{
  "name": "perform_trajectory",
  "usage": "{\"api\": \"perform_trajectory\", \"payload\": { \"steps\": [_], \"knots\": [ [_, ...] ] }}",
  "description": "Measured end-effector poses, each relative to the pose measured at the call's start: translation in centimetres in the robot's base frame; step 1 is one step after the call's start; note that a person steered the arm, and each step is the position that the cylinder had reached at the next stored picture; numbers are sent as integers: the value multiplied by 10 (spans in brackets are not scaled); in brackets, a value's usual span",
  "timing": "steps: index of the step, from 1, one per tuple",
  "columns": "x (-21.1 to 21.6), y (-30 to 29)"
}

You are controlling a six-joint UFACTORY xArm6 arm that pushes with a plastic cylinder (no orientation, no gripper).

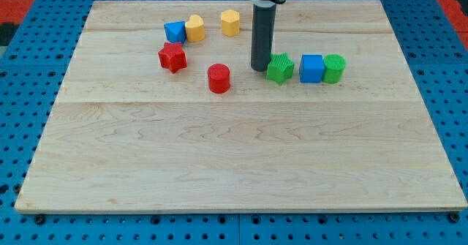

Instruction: Push the green star left next to the cube

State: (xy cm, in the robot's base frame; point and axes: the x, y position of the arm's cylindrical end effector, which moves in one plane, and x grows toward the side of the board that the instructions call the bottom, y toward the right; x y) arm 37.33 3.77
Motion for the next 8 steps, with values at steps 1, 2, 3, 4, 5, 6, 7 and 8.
{"api": "perform_trajectory", "payload": {
  "steps": [1, 2, 3, 4, 5, 6, 7, 8],
  "knots": [
    [12, -18],
    [20, -35],
    [22, -45],
    [23, -58],
    [23, -62],
    [14, -56],
    [8, -32],
    [8, -6]
  ]
}}
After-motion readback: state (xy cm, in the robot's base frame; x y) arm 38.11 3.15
